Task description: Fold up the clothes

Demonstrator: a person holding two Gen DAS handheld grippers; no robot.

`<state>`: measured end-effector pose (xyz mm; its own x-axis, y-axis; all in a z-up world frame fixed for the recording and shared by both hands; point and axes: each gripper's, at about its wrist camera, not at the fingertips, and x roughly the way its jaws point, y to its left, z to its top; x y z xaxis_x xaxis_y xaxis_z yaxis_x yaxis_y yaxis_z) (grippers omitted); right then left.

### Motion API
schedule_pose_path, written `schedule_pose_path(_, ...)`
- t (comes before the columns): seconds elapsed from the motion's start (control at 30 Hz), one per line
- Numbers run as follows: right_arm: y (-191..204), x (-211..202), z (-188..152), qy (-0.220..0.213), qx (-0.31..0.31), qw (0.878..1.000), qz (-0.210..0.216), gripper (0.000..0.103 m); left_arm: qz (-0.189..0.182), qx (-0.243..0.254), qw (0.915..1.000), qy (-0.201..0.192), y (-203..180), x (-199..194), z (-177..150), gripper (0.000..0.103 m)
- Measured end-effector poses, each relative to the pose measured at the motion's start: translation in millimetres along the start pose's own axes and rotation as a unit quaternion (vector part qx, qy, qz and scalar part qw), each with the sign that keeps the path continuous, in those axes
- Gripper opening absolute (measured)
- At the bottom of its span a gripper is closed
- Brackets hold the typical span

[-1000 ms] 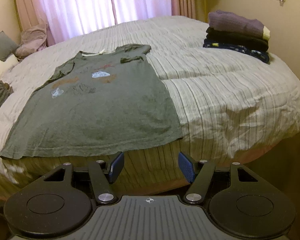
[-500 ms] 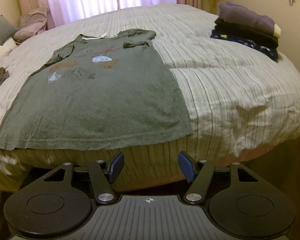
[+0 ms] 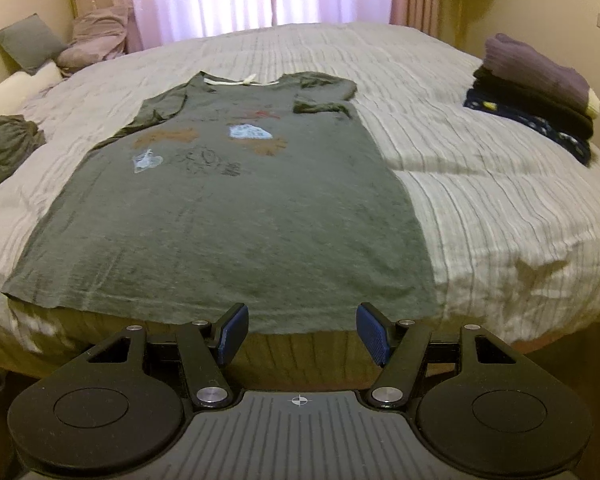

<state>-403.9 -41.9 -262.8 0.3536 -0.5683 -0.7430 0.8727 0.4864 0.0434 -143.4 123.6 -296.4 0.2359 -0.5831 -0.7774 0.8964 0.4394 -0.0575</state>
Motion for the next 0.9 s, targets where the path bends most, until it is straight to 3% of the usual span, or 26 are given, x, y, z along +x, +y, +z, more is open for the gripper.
schedule_pose_path(0.47,-1.7,7.8,2.5,0.002,0.008,1.000,0.014,0.064,-0.021,0.004,0.9996,-0.016,-2.4,6.6,4.4,0.042)
schedule_pose_path(0.57,-19.5,10.3,5.6,-0.002,0.028,0.999,0.025,0.064,-0.054,-0.003,0.9982,-0.025,8.0,12.0,11.2,0.042)
schedule_pose_path(0.7,-54.4,8.8,12.1,-0.017,0.078,0.996,0.044,0.064,-0.112,-0.056,0.9910,-0.047,44.9,22.2,29.0,0.042)
schedule_pose_path(0.9,-132.7,23.9,20.9,-0.045,0.201,0.974,0.091,0.064,-0.177,-0.116,0.9773,-0.016,85.4,71.5,52.5,0.042)
